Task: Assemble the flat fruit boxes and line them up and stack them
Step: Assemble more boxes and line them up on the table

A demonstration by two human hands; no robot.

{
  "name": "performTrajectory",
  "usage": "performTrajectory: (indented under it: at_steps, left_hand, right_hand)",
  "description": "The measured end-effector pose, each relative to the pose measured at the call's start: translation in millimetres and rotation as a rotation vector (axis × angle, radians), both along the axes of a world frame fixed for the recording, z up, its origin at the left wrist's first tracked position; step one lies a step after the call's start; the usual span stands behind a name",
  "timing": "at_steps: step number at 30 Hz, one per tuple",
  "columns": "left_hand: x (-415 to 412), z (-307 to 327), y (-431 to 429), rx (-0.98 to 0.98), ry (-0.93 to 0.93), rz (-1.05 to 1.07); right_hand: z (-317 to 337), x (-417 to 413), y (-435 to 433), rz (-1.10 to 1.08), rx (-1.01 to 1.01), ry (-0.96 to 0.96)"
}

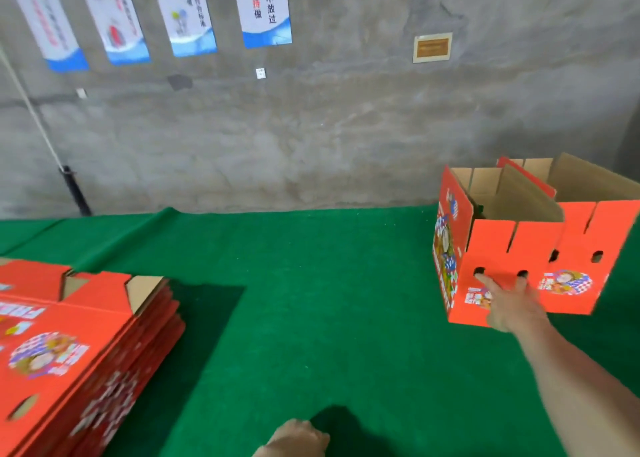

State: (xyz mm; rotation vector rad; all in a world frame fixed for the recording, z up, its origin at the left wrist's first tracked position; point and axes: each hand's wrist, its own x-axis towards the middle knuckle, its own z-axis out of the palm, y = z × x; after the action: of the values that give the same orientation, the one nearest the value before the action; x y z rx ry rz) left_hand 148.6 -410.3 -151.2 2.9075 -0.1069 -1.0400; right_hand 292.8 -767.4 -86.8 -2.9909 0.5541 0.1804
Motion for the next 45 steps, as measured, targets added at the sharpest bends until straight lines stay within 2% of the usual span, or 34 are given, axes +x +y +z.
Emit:
performTrajectory:
  at_steps: [2, 4, 7, 9, 14, 19, 22, 24, 26, 27, 29, 31, 35, 40, 43, 45]
  left_hand:
    - [-3, 7, -3, 0.019, -0.008, 0.005]
    - [-7, 12, -7, 0.035, -0.029, 0.012]
    - [-13, 17, -9, 0.070, -0.013, -0.020]
    - [-17, 18, -8, 0.065, -0.009, -0.007]
    - [-34, 31, 17, -0.038, -0.014, 0.084]
    - [-56, 61, 82, -0.075, -0.294, 0.081]
    - [-74, 87, 147, -0.120, -0.653, 0.178]
    - [-82, 112, 202, -0.083, -0.889, 0.305]
    - [-89, 130, 260, 0.001, -0.998, 0.474]
    - [-93, 133, 288, 0.053, -0.978, 0.552]
    - [-107, 125, 333, 0.129, -0.824, 0.626]
    - [-127, 107, 355, 0.149, -0.704, 0.578]
    - [-148, 82, 327, 0.108, -0.715, 0.516]
    - [-176, 85, 279, 0.052, -0.732, 0.443]
    - [-193, 87, 264, 0.008, -0.770, 0.356]
    - [-201, 92, 262, -0.075, -0.786, 0.318]
  right_hand:
    - [6, -1, 11, -0.070, 0.013, 0.065]
    - [10, -10, 35, -0.045, 0.031, 0.020]
    - [9, -34, 75, 0.113, 0.141, -0.136]
    - [6, -54, 105, 0.216, 0.262, -0.171]
    - [6, -128, 201, 0.519, 0.523, -0.300]
    - [8, -202, 270, 0.798, 0.585, -0.232]
    - [5, -218, 281, 0.846, 0.508, -0.122]
    - [6, -226, 288, 0.848, 0.458, -0.070]
    - [9, -235, 298, 0.834, 0.450, -0.058]
    - [10, -239, 303, 0.829, 0.446, -0.068]
    - [12, -246, 315, 0.826, 0.423, -0.072]
    - [14, -254, 330, 0.806, 0.419, -0.075]
    - [17, -259, 358, 0.751, 0.451, -0.081]
    - [17, -261, 408, 0.680, 0.522, -0.001]
    - [14, -266, 436, 0.520, 0.731, 0.113]
    - [10, -271, 450, 0.337, 0.987, 0.179]
